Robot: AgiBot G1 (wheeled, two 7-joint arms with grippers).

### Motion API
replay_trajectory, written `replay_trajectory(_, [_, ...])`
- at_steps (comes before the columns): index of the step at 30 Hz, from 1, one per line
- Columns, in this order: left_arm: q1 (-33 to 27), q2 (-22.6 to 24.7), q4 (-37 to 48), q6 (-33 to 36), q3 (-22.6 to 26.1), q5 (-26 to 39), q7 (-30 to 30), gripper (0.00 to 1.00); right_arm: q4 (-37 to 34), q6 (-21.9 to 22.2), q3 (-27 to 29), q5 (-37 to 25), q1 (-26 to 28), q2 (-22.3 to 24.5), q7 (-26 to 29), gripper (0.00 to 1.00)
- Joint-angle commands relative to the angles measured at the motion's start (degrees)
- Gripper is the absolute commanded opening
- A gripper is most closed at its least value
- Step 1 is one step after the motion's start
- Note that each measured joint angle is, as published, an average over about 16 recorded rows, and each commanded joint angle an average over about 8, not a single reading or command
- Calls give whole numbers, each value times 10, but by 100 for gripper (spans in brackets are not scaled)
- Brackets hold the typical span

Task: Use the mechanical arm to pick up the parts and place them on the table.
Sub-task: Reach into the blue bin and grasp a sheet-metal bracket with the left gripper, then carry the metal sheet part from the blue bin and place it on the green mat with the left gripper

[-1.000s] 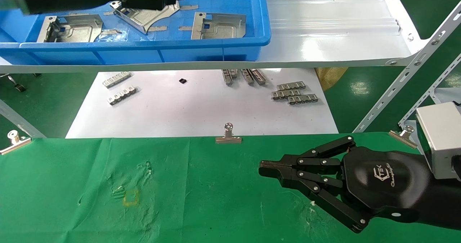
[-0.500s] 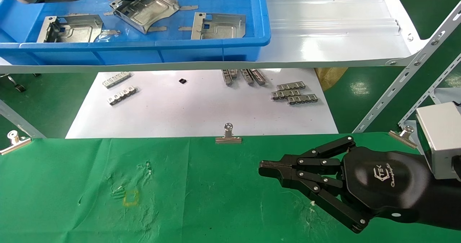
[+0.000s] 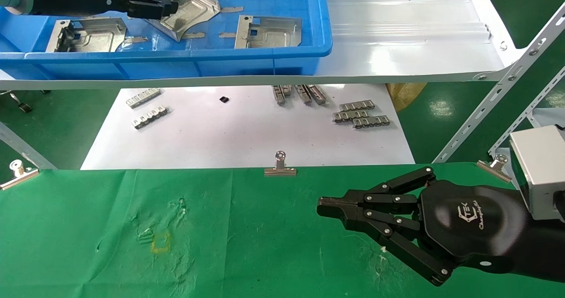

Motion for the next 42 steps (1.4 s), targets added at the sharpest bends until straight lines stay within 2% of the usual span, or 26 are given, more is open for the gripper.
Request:
replay_trajectory(1, [-1, -1, 2, 6, 1, 2, 0, 0, 0, 0, 0, 0, 0, 0, 0, 3])
replay_trajectory(4, [-1, -3, 2, 22, 2, 2, 3, 0, 0, 0, 0, 0, 0, 0, 0, 10])
replay_trajectory(7, [-2, -6, 3, 37, 2, 3, 5, 0, 0, 0, 0, 0, 0, 0, 0, 23])
replay_trajectory(13, [-2, -10, 5, 46, 1, 1, 7, 0, 0, 0, 0, 0, 0, 0, 0, 82])
replay_trajectory(15, [-2, -11, 5, 45, -1, -2, 8, 0, 0, 0, 0, 0, 0, 0, 0, 97])
replay_trajectory(16, [-1, -11, 5, 45, -2, -3, 9, 0, 0, 0, 0, 0, 0, 0, 0, 100])
replay_trajectory(23, [5, -22, -4, 50, -17, -25, 34, 0, 0, 0, 0, 0, 0, 0, 0, 100])
replay_trajectory(27, [2, -36, -16, 82, -32, -46, 58, 0, 0, 0, 0, 0, 0, 0, 0, 100])
replay_trajectory(38, [-18, -75, -57, 297, -49, -82, 126, 0, 0, 0, 0, 0, 0, 0, 0, 100])
replay_trajectory(42, [-12, -86, -82, 344, -43, -90, 147, 0, 0, 0, 0, 0, 0, 0, 0, 100])
